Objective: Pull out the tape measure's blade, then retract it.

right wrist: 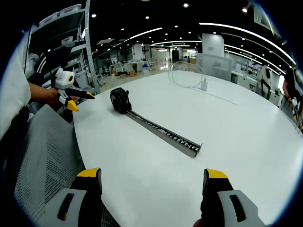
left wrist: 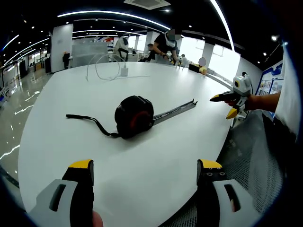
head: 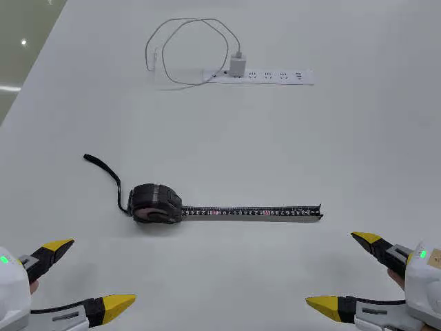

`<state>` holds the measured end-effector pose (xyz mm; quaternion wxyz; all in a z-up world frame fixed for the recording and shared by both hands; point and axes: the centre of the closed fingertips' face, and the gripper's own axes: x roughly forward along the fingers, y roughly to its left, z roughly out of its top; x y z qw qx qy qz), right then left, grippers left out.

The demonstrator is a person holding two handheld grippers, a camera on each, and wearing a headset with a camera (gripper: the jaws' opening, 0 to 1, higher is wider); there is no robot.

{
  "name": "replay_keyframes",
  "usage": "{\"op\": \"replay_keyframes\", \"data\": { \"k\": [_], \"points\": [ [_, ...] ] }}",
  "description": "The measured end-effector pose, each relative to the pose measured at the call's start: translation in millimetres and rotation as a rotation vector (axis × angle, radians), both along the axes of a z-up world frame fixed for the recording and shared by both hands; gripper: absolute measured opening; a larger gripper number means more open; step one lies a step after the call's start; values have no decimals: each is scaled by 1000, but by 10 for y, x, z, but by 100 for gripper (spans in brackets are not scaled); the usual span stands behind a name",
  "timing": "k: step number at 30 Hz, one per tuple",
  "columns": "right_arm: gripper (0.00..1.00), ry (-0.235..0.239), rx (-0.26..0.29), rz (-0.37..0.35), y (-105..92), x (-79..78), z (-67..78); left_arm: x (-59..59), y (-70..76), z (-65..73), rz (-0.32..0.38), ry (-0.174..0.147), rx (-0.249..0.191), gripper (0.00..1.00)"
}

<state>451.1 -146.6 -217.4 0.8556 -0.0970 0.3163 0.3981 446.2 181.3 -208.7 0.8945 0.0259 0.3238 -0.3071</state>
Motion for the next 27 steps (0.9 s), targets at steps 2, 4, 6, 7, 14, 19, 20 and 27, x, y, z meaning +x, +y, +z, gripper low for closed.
{"op": "replay_keyframes", "data": {
  "k": [2,4,6,7,14,19,20,27],
  "points": [
    [87,0,1,0,-3,3,0,17,-25,4,-4,-2,2,88],
    [87,0,1,-1,-6,3,1,31,-40,8,-7,-2,2,88],
    [87,-1,1,-3,-12,5,0,53,-54,11,-8,-3,3,88],
    [87,-1,1,-4,-15,7,0,62,-66,12,-10,-2,2,88],
    [87,0,4,-7,-31,13,3,124,-144,6,-15,2,-1,88],
    [86,2,14,-13,-32,23,10,187,-202,12,-14,7,-10,88],
    [86,3,16,-13,-33,25,8,197,-214,16,-14,5,-11,88],
    [87,7,19,-14,-33,38,0,277,-304,18,-22,7,-10,88]
  ]
}}
